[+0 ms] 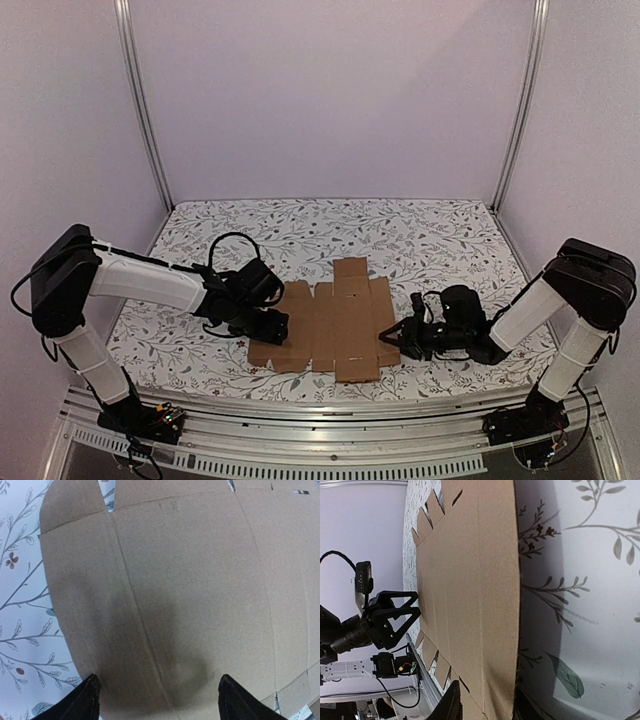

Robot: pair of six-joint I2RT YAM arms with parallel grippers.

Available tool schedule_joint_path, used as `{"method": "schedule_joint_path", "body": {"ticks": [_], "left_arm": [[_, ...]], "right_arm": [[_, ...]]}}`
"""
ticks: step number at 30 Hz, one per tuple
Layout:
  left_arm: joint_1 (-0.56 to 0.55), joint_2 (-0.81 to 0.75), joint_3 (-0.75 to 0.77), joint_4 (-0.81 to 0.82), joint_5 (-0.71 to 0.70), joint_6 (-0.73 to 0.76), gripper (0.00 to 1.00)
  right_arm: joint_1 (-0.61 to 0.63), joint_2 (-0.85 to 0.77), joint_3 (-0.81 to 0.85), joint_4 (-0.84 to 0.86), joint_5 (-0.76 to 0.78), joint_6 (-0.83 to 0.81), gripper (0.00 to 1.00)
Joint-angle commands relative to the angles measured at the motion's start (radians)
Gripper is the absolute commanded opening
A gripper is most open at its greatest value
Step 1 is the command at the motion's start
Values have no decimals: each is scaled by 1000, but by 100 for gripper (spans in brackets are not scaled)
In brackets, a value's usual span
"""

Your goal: Fold the paper box

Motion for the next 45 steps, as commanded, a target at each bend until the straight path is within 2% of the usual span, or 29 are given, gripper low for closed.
{"method": "schedule_joint_path", "body": {"ticks": [1, 5, 10, 13, 15, 22, 29, 37, 45], "left_arm": [[-4, 48, -29, -28, 42, -17, 80], [-5, 32, -30, -27, 41, -15, 80], [-5, 1, -20, -44, 46, -11, 80], [-5, -41, 0, -79, 35, -5, 80], [-4, -78, 20, -116, 14, 7, 82], [-2, -240, 134, -296, -117, 82, 91], [11, -382, 253, -440, -235, 174, 96], [59, -512, 256, -469, -272, 210, 100], [71, -567, 185, -440, -237, 187, 100]], "right_arm": [[-2, 15, -10, 19, -9, 16, 22], [-2, 1, -1, 24, -15, 15, 0], [-2, -38, 16, -1, -20, -12, 0], [0, -82, 46, -79, -30, -53, 0], [5, -122, 86, -184, -30, -96, 0], [16, -304, 303, -760, 22, -393, 0], [16, -339, 546, -1183, 50, -710, 0], [28, -291, 774, -1489, 104, -1016, 0], [45, -149, 984, -1669, 221, -1303, 0]]}}
